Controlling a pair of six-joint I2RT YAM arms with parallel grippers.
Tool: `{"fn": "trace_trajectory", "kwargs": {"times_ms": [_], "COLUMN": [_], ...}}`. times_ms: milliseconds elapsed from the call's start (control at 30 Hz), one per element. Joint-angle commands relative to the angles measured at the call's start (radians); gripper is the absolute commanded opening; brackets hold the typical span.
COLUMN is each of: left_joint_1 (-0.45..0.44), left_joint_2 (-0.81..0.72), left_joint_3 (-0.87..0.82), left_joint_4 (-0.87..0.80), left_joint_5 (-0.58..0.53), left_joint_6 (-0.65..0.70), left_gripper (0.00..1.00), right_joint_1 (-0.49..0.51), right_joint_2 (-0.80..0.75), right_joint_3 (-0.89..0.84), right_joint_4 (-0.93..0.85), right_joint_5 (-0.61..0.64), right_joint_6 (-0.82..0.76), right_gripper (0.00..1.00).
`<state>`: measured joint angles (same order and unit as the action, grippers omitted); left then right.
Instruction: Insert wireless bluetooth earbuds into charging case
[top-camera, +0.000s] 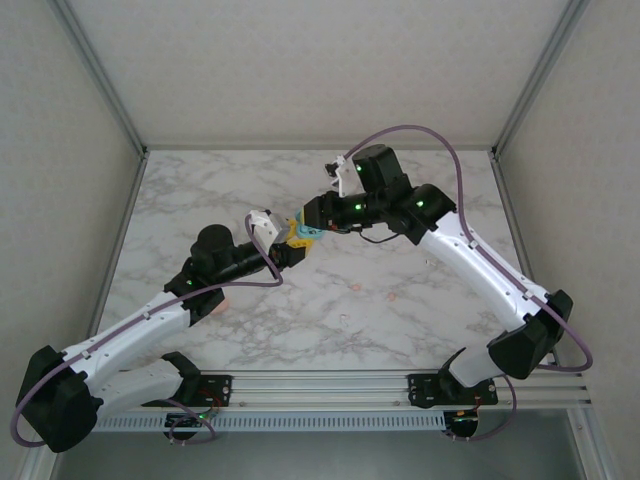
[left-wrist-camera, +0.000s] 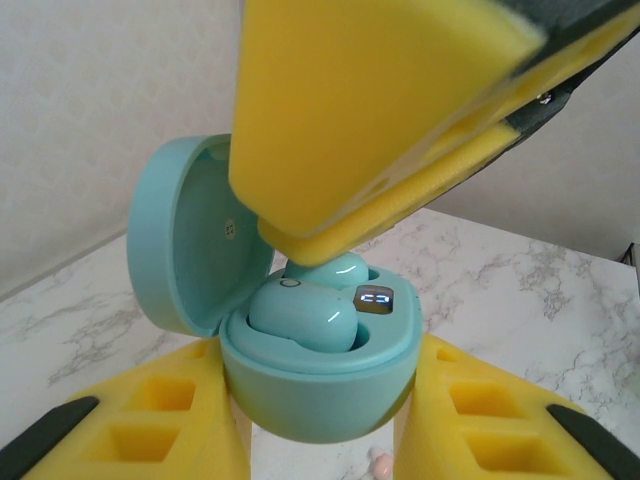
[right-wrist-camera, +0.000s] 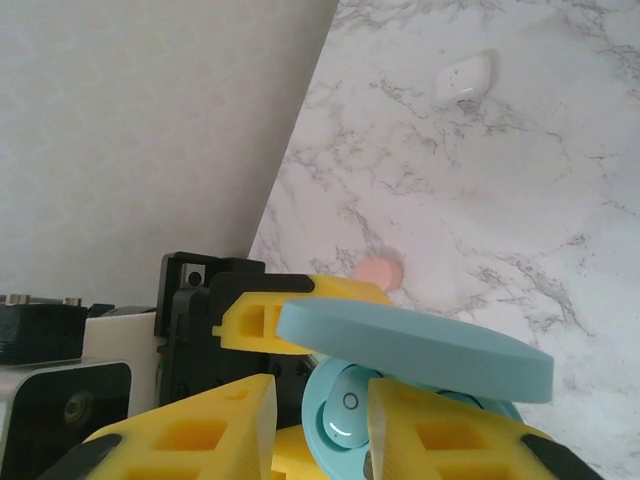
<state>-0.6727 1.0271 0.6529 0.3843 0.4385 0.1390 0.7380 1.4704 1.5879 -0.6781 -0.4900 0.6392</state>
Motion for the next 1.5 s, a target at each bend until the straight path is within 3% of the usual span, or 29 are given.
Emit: {"fn": "trace_trajectory", "kwargs": {"times_ms": [0,233,467,833,1467], "left_joint_1": [-0.010,-0.010,-0.011,-0.020,-0.033], "left_joint_2": [-0.019,-0.031,-0.054,-0.074,-0.048], "left_joint_3": [0.022,0.021,0.013,0.013,0.021], "left_joint_4": [0.032,0.006,-0.010,-0.028,0.002], "left_joint_5": [0.000,0.005,0.016,0.025,0.006], "left_joint_6": [0.001,0.006,0.001,-0.019,-0.022], "left_gripper": [0.29,0.29,0.29,0.29,0.29], "right_joint_1": [0.004,0.004,-0.011,-0.145,-0.129], "right_joint_2": [-0.062,-0.158,-0.204,-0.165,0.030], "right_joint_3": [0.019,-0.041,-0.076,-0.123,0.006], "right_joint_4": [0.001,0.034,0.003,0.120,0.051], "right_joint_5": [0.014,0.155,0.335,0.125,-0.115], "right_joint_6": [-0.028,-0.064,-0.007,0.151,0.125], "right_gripper": [0.32,0.36,0.46,0.51,0.57]}}
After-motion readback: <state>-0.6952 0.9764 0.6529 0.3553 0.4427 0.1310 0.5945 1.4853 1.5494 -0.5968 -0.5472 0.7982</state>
